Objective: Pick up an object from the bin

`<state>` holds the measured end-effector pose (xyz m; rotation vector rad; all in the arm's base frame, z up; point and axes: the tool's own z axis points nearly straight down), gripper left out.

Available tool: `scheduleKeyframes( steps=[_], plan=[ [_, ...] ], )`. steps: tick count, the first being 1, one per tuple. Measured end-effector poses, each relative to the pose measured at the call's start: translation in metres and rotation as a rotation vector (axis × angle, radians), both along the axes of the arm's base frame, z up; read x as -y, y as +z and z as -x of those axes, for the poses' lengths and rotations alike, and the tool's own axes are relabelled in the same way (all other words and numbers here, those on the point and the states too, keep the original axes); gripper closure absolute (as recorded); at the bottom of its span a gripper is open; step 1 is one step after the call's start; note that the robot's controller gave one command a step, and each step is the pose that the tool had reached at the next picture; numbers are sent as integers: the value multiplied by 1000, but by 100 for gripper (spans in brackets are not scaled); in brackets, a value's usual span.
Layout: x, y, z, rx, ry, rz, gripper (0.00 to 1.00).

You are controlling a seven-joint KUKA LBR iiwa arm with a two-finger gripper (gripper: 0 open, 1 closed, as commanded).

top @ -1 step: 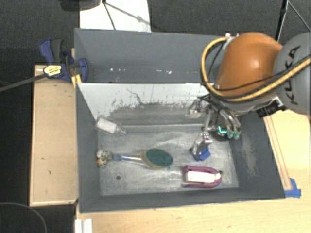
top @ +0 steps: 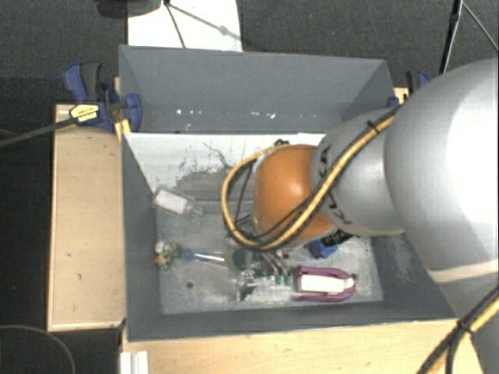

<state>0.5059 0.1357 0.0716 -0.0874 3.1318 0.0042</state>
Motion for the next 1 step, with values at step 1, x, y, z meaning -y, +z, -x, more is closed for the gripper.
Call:
scheduleKeyframes(
  steps=[1],
  plan=[
    [2,29,-11,-4,-194,0,0]
  ],
)
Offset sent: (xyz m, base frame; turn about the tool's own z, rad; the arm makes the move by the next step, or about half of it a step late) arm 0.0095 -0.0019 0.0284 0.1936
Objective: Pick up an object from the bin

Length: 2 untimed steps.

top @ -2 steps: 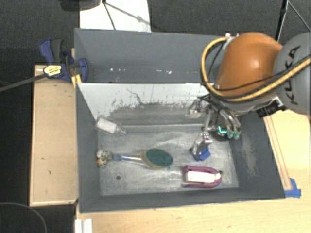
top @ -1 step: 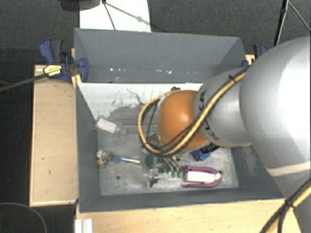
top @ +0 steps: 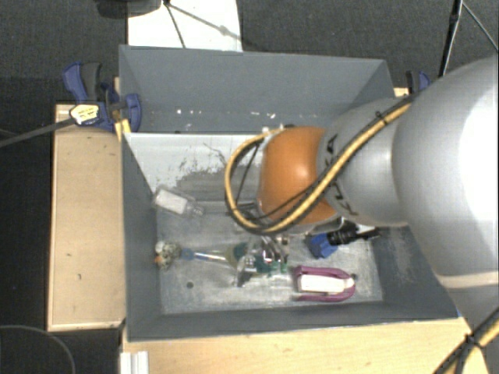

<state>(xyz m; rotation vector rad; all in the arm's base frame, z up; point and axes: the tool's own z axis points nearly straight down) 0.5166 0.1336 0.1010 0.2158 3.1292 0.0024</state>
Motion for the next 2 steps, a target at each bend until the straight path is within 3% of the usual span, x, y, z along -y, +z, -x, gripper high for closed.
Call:
scheduleKeyframes(
  steps=[1,2],
  plan=[
    [17,-1,0,-6,-156,1,0],
    [20,-28,-1,-2,-238,-2,0]
  ],
)
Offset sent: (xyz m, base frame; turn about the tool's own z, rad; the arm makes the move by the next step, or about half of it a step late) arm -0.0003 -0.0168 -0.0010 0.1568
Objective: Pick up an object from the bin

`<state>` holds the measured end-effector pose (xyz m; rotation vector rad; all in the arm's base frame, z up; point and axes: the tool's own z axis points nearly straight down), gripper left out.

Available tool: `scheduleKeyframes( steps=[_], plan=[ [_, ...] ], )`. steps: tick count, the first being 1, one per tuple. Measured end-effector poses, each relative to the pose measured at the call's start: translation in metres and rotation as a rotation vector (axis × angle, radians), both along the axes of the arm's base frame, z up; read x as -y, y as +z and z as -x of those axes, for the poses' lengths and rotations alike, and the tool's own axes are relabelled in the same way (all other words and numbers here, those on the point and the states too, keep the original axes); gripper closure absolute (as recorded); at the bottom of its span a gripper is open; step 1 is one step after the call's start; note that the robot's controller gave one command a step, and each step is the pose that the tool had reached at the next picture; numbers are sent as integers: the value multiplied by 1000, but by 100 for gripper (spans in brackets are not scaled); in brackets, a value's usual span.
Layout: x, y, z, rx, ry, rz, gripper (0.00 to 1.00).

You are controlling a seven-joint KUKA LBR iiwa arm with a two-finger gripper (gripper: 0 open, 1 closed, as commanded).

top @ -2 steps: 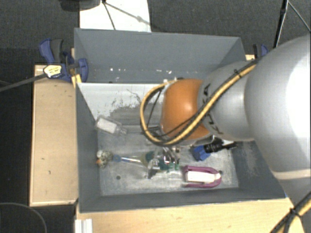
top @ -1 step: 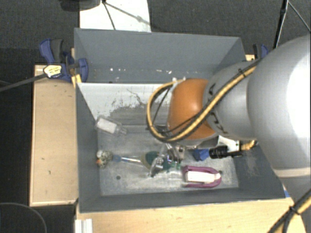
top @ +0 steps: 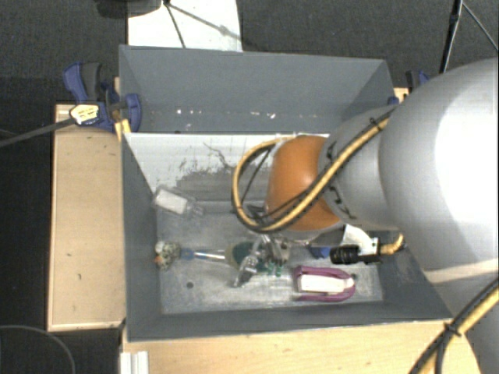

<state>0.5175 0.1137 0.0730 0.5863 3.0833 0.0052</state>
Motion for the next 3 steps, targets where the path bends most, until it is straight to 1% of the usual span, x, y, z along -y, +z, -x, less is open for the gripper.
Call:
scheduleKeyframes(
  steps=[1,2,3],
  plan=[
    [-1,2,-1,1,3,1,0],
    [0,4,-4,10,1,2,100],
    [0,81,-6,5,7,1,100]
  ],
)
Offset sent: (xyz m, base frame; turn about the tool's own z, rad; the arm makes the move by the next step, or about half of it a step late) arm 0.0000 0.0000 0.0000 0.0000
